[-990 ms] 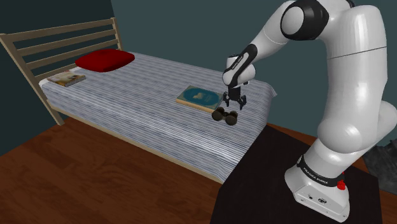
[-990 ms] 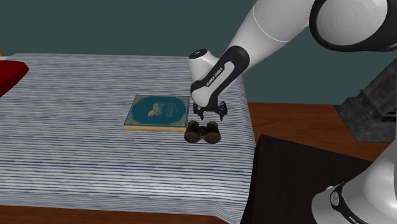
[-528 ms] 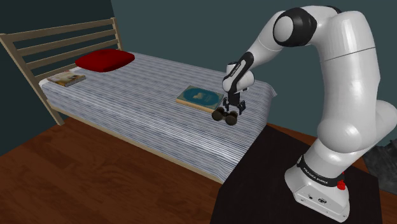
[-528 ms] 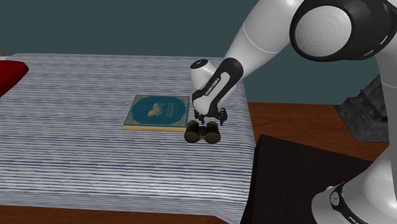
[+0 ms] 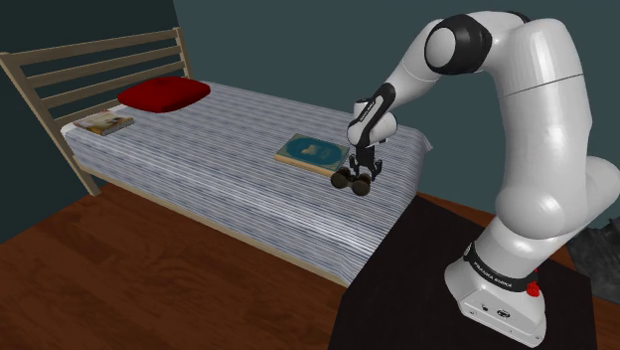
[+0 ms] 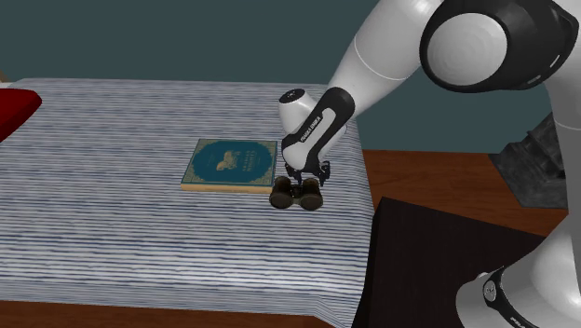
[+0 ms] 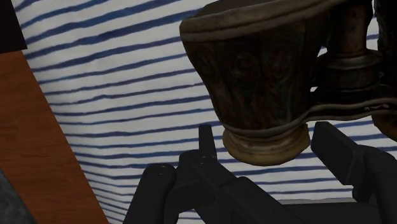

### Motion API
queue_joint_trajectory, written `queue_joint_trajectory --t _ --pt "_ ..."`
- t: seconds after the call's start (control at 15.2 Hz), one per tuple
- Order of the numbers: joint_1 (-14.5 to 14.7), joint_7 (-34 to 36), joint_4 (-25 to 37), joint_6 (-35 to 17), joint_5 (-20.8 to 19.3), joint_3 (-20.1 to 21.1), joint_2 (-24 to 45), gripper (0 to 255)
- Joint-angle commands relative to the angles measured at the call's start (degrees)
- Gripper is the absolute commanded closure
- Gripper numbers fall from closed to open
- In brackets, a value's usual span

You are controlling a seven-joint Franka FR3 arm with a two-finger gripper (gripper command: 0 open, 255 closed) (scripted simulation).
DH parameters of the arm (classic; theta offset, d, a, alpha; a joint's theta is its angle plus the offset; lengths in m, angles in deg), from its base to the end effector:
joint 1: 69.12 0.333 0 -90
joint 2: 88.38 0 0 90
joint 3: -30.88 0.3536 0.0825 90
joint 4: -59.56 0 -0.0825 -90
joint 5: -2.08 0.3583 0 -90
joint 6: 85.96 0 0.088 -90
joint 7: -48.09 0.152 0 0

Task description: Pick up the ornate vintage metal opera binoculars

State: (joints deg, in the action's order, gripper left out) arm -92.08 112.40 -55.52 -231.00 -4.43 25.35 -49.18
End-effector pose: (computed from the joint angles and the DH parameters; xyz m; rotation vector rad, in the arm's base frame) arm 0.5088 -0.2796 0.1056 2.1709 -2.0314 -0.1727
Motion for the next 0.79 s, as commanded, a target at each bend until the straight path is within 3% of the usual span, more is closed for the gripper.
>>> queue_joint_trajectory --t 0.0,0.73 --pt "0.0 0.01 0.01 -0.02 0.02 0.02 0.08 255" --pt "0.17 -0.42 -1.91 3.84 -0.08 -0.14 -5.71 255"
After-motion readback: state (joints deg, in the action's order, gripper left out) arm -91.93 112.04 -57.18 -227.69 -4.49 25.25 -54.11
